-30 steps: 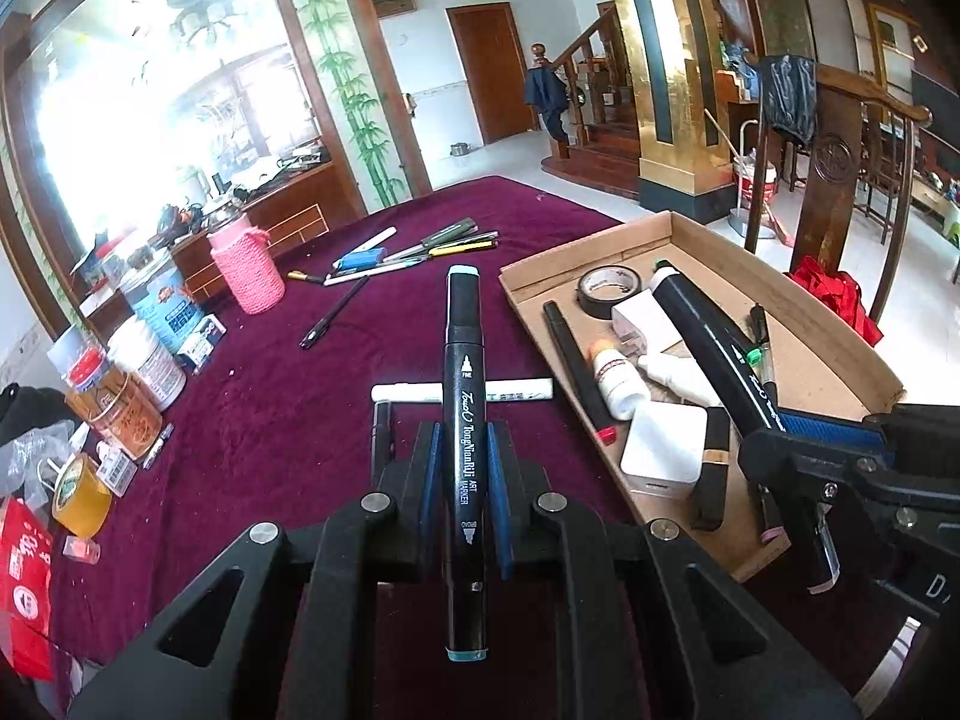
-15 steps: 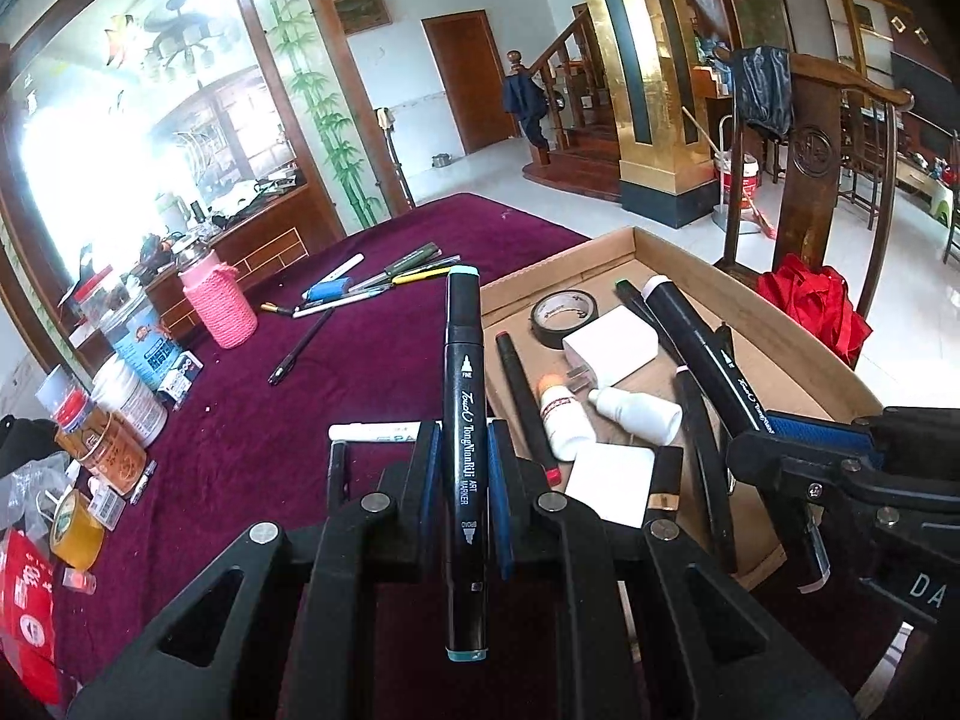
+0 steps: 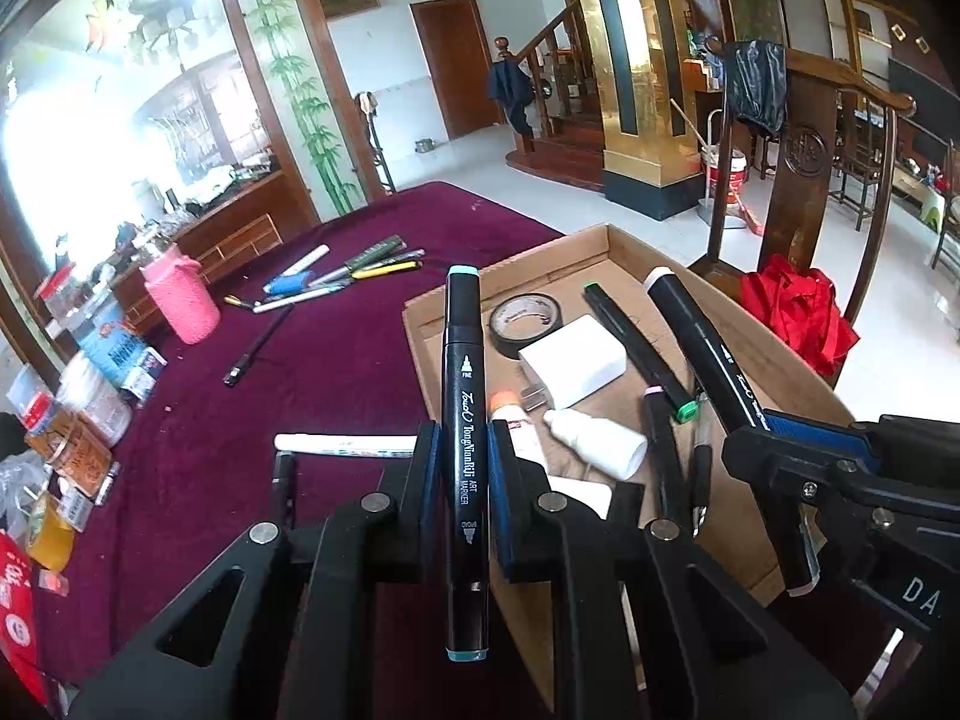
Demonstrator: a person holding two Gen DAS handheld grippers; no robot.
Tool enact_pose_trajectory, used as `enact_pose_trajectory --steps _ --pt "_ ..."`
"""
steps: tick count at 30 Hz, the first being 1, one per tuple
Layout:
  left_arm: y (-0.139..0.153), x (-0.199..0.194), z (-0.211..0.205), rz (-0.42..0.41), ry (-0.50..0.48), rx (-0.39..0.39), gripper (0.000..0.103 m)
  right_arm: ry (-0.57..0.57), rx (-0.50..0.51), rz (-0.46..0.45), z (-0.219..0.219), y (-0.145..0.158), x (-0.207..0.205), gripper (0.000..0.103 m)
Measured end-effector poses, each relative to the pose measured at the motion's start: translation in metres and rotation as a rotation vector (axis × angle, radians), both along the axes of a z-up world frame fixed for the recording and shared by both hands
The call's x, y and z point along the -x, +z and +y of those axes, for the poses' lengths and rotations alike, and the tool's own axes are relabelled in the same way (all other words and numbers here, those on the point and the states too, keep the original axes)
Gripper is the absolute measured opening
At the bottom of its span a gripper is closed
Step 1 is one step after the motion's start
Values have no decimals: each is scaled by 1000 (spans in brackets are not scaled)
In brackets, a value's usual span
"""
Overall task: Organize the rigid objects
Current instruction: 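Carry both black markers over the tray with both tools, then lower both markers into the tray and open both tools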
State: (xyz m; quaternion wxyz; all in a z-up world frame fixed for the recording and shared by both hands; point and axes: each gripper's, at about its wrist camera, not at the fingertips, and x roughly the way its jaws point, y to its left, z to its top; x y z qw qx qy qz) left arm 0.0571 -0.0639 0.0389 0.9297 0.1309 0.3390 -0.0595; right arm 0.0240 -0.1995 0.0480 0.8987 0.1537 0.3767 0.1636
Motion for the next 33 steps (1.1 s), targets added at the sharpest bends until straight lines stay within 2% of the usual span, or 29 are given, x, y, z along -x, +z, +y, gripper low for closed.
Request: enact_pose_trajectory --steps 10,17,25,33 --pt "-9 -37 -4 169 -17 173 13 -38 22 50 -16 -2 -36 13" --pt "-19 -50 -14 263 -49 256 13 -70 68 106 -27 -9 -66 13" --pt "-35 -54 -29 336 -81 279 13 -66 87 161 -30 -22 -79 13" --pt "-37 -51 -37 323 -96 267 13 -63 98 198 -26 -31 -87 13"
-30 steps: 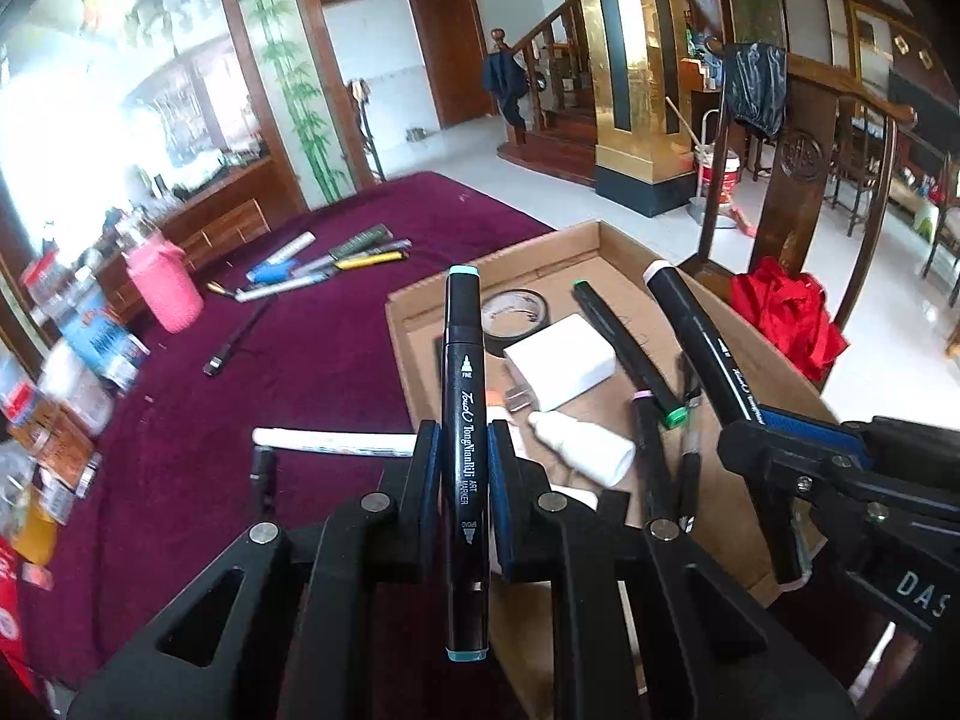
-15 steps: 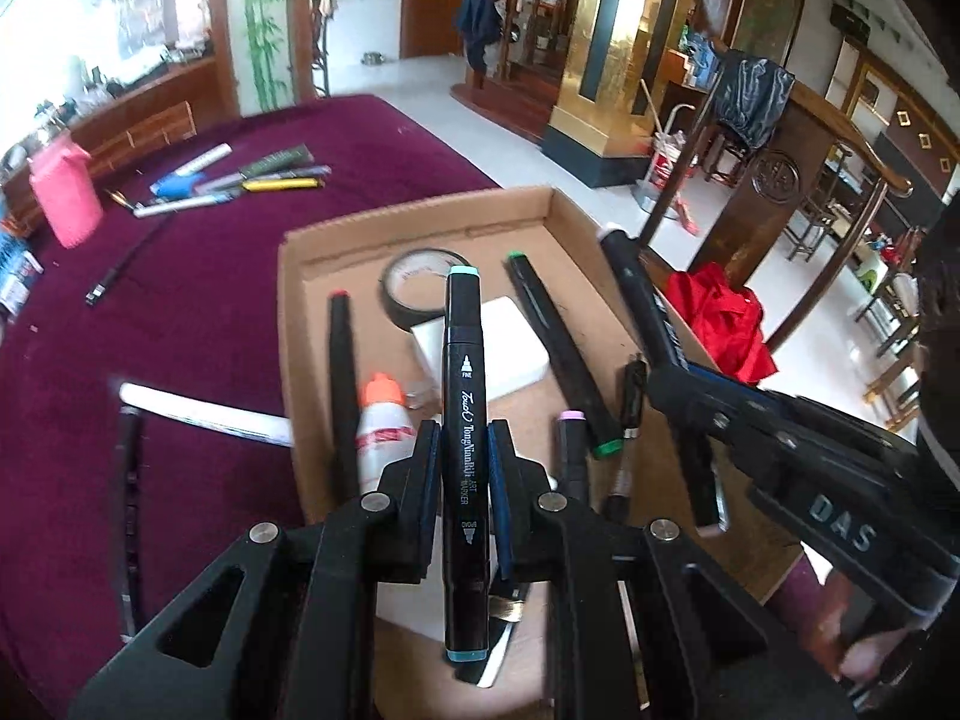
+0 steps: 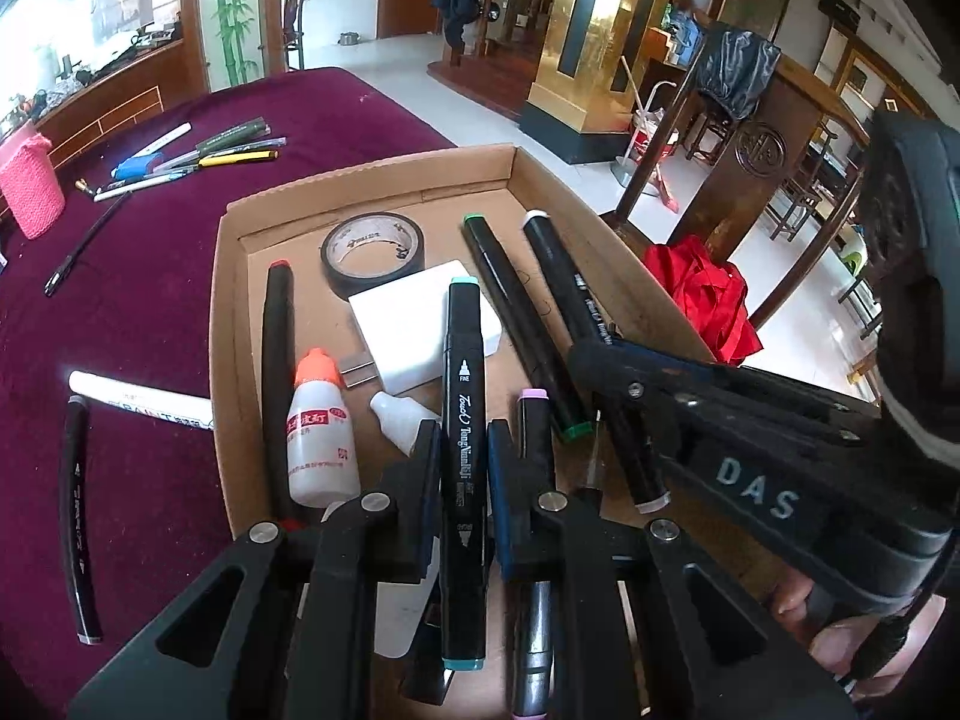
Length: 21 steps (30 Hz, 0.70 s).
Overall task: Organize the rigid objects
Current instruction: 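Lower both markers into the tray and open both tools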
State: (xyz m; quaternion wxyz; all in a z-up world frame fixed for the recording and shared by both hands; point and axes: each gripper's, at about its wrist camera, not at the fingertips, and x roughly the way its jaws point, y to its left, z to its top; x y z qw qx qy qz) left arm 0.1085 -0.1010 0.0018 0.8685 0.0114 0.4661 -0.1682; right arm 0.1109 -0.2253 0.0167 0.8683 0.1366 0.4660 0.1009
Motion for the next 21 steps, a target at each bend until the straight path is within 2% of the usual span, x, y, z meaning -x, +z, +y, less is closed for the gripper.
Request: enact_pose_trajectory --steps 21 --pt "3 3 -4 10 -25 17 13 -10 18 18 3 -3 -3 13"
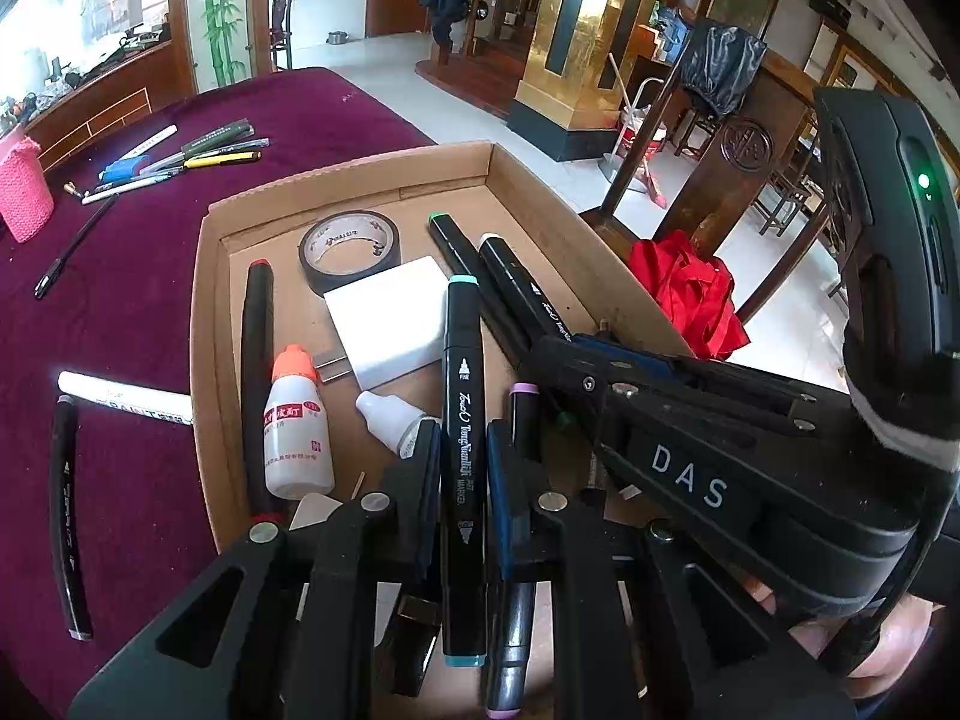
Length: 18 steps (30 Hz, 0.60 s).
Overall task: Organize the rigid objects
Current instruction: 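Lower both markers into the tray and open both tools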
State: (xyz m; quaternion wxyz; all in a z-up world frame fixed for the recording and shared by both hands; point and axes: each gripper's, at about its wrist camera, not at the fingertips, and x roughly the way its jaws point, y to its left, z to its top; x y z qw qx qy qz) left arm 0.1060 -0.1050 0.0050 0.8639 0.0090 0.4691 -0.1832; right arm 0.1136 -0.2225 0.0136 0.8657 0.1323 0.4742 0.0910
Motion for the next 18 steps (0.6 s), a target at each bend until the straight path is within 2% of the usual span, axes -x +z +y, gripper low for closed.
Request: enact_pose_trajectory --steps 9,15,18 --pt "1 2 -1 17 -15 6 13 -2 -9 -5 -1 4 5 14" --pt "1 7 -3 33 -28 15 24 -4 -15 -9 -3 7 11 14" --pt "3 10 -2 29 -32 15 26 -5 -15 -18 -4 11 15 14"
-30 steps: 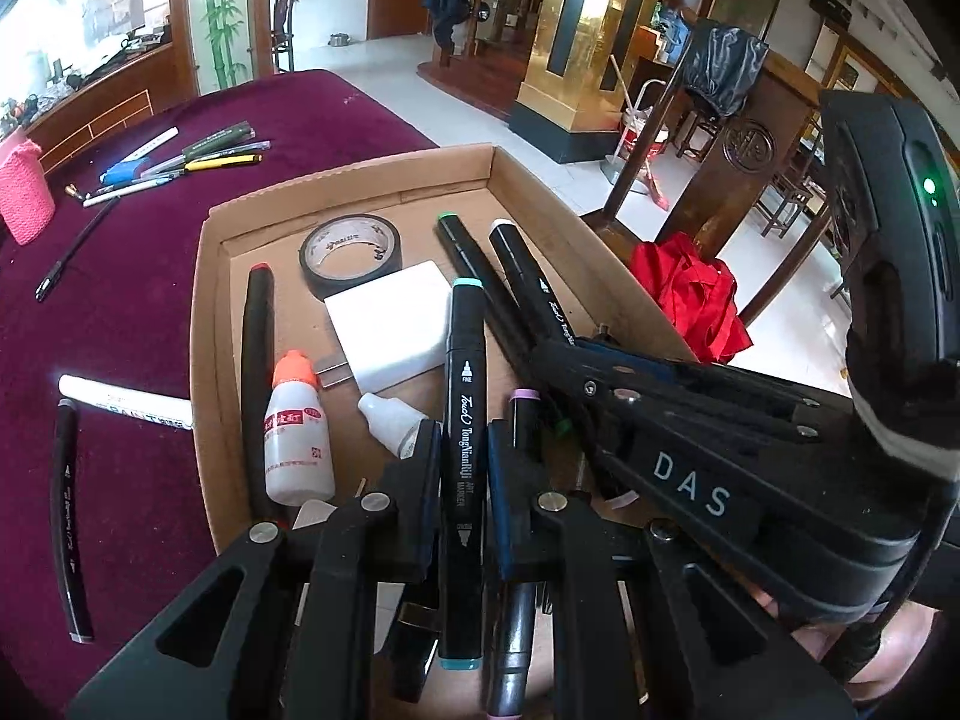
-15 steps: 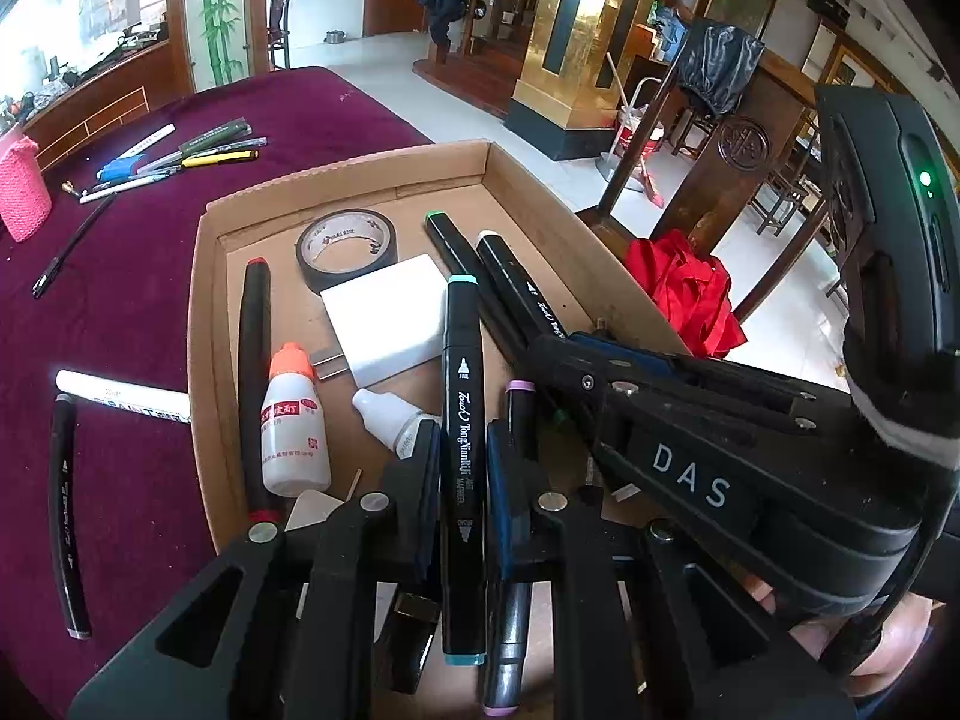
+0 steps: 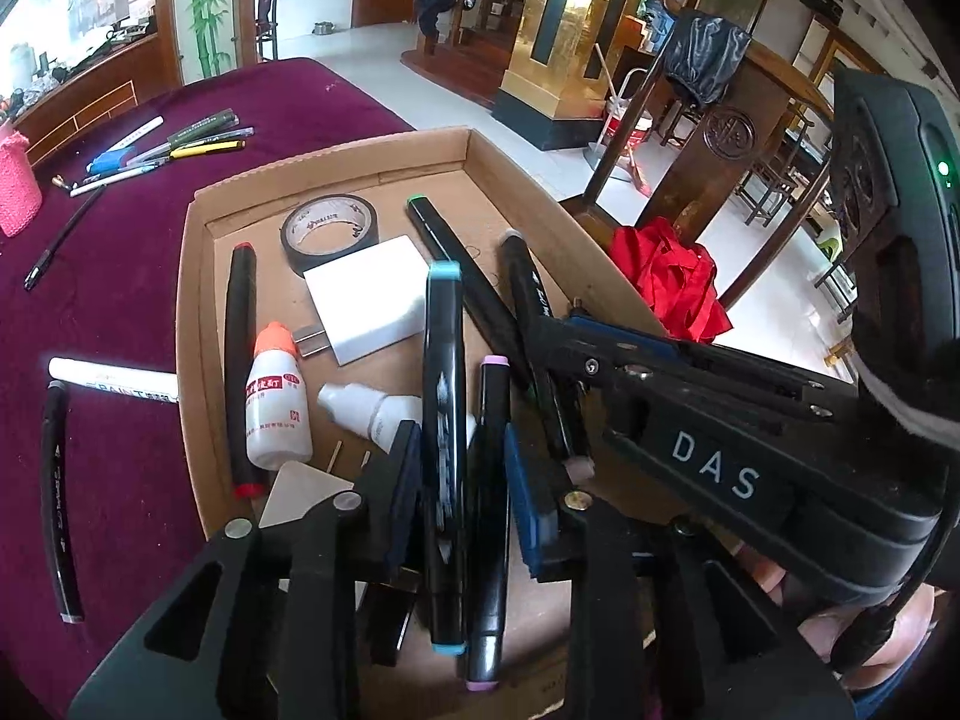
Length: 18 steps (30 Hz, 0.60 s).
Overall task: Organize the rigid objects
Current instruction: 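Lower both markers into the tray and open both tools, then withdraw both tools from the tray back over the table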
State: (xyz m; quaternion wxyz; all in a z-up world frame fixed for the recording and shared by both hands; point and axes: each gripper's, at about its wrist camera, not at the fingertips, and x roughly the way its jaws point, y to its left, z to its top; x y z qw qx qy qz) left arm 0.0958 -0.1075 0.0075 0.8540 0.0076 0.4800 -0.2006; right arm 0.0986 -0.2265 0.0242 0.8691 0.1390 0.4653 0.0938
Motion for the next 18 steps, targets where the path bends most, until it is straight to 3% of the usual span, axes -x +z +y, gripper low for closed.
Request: enact_pose_trajectory --steps 11,18 --pt "10 15 9 -22 -3 10 26 -7 -26 -37 -1 16 20 14" --pt "22 30 32 -43 9 40 26 7 -68 -69 13 27 41 23"
